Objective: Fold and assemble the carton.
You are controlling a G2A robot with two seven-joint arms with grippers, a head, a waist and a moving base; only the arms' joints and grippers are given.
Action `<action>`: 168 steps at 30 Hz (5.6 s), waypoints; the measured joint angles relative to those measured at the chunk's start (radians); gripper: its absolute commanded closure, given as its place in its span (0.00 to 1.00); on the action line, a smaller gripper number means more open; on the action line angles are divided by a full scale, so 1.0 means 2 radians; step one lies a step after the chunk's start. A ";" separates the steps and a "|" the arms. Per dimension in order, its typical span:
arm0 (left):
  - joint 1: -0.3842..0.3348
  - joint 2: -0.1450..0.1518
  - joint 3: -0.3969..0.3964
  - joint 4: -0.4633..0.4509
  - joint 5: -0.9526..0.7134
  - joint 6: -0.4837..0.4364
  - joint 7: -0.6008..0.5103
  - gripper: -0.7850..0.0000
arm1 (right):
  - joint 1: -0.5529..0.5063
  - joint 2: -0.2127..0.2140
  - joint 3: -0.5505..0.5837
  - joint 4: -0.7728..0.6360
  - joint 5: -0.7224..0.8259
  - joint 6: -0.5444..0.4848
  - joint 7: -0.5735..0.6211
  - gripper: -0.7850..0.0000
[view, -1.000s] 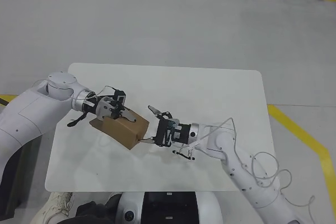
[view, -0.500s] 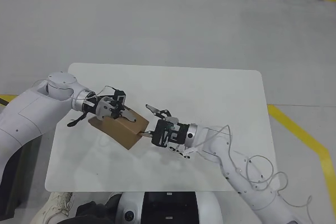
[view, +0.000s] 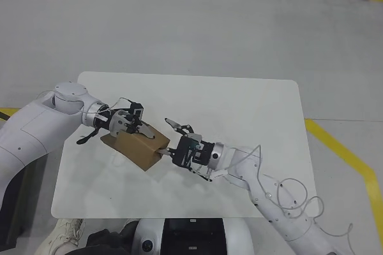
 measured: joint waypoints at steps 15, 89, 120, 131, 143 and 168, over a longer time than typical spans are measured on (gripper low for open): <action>0.000 0.000 0.000 0.000 0.000 0.000 0.000 1.00 | 0.001 -0.001 -0.001 0.002 0.001 0.006 0.013 0.05; 0.060 0.013 -0.083 -0.048 -0.025 0.000 0.000 1.00 | -0.056 0.036 0.034 -0.030 0.085 -0.113 0.028 0.00; -0.007 0.022 -0.027 -0.019 0.011 0.019 0.046 1.00 | -0.069 0.046 0.076 -0.032 0.127 -0.100 0.007 0.00; -0.008 0.034 -0.064 -0.174 0.132 0.108 0.305 1.00 | -0.112 0.061 0.132 -0.094 0.150 -0.090 0.072 0.00; -0.003 0.016 -0.057 -0.297 0.250 0.281 0.455 1.00 | -0.145 0.072 0.170 -0.137 0.182 -0.086 0.162 0.00; -0.005 -0.158 0.000 -0.175 0.388 0.364 0.462 1.00 | -0.180 0.088 0.228 -0.132 0.234 -0.096 0.147 0.00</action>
